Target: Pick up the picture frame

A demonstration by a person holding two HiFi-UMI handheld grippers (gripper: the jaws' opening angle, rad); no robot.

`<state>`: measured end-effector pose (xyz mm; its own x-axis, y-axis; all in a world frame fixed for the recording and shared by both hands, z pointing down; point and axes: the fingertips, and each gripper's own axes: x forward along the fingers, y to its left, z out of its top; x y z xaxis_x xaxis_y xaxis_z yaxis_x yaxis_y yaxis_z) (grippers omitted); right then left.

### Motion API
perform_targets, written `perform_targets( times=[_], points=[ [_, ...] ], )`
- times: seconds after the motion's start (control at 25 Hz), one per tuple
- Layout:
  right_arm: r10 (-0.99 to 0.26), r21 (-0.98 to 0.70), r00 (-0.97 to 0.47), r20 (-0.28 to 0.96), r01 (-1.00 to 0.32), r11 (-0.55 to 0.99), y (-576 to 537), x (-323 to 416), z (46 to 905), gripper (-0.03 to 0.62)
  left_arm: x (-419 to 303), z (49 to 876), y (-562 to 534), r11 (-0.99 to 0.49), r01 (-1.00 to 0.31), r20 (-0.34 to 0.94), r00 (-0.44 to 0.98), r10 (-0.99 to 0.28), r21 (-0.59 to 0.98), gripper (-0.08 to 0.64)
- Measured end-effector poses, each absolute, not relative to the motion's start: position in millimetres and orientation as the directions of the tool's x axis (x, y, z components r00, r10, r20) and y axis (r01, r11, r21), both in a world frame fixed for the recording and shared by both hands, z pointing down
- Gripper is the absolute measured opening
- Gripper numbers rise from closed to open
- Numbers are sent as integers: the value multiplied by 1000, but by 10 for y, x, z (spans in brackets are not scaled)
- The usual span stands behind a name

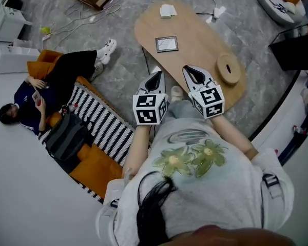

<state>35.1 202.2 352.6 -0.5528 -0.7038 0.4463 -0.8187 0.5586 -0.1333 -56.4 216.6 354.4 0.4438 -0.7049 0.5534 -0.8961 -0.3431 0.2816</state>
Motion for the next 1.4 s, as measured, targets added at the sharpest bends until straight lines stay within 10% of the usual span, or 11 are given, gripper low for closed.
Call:
perform_targets(
  times=[1.4],
  points=[
    [-591,-225,-555,585,-812,539,927,403,4223,140,-635,4248,1069,-289,-915,678,402,-615,281,155]
  ],
)
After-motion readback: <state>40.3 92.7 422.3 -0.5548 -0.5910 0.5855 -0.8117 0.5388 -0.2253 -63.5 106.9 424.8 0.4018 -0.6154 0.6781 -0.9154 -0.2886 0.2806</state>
